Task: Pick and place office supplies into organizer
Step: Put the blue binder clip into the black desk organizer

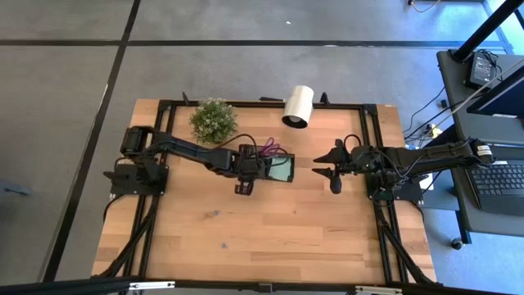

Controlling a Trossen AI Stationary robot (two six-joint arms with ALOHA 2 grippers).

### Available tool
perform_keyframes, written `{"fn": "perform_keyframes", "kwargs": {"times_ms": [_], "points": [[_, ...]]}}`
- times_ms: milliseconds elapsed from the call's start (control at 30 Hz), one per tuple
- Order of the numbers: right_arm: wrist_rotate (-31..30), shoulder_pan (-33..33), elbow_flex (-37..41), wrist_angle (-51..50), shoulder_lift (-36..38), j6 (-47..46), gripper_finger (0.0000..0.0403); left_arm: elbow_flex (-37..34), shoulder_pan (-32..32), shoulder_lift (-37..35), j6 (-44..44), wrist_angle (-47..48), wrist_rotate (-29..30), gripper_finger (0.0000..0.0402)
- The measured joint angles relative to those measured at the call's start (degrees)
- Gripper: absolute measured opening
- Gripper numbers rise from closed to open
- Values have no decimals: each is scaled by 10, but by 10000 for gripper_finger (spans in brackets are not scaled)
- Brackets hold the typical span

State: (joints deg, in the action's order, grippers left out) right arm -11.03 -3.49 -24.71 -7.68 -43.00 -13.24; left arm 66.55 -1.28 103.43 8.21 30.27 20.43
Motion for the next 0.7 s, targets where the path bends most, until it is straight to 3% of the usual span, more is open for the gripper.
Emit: {"fn": "perform_keyframes", "kwargs": {"times_ms": [167,367,500,700], "points": [[0,0,0,-2,0,1,171,0,-1,-40,-29,14,1,115],[0,0,0,-3,0,3,171,0,-18,-83,-77,38,-121,128],[0,0,0,-3,0,3,171,1,-41,-98,-160,66,-177,146],[0,0,0,-4,0,4,171,1,-82,-99,-357,142,-282,170]]}}
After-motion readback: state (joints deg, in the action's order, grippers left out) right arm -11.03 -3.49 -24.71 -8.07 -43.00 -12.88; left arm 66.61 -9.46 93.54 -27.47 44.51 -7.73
